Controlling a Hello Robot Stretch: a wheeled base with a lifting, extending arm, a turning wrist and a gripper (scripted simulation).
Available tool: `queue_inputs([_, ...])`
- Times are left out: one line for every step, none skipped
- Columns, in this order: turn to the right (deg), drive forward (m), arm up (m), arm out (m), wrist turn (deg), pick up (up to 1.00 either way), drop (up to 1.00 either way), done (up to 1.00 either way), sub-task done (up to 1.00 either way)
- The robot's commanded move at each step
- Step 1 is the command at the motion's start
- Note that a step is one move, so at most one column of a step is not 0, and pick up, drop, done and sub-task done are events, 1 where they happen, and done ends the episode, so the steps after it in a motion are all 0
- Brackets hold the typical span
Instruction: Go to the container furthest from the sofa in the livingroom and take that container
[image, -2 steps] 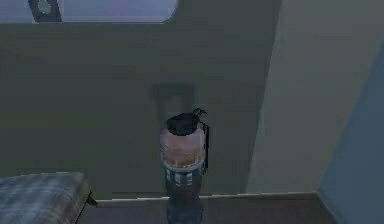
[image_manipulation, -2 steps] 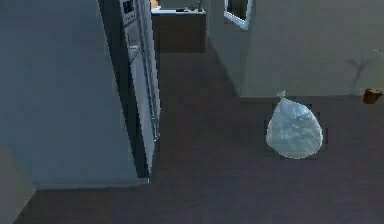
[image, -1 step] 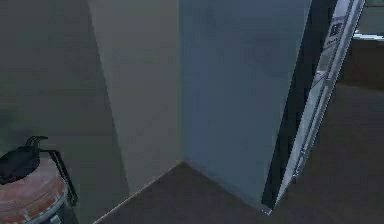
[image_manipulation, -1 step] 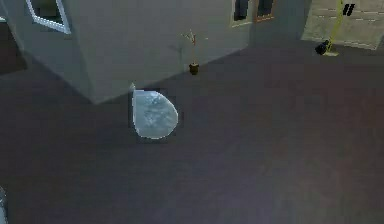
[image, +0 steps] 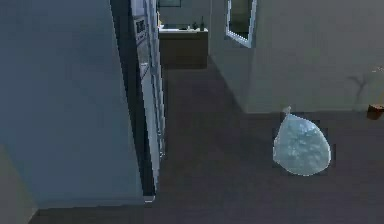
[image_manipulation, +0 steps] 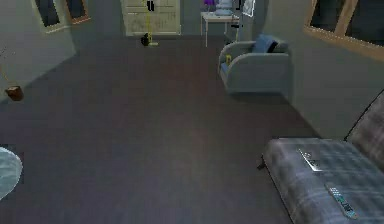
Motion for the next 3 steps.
queue_inputs([45.0, 0.0, 0.0, 0.0, 0.0, 0.0, 0.0, 0.0, 0.0])
queue_inputs([42.0, 0.0, 0.0, 0.0, 0.0, 0.0, 0.0, 0.0, 0.0])
queue_inputs([0.0, 1.0, 0.0, 0.0, 0.0, 0.0, 0.0, 0.0, 0.0])
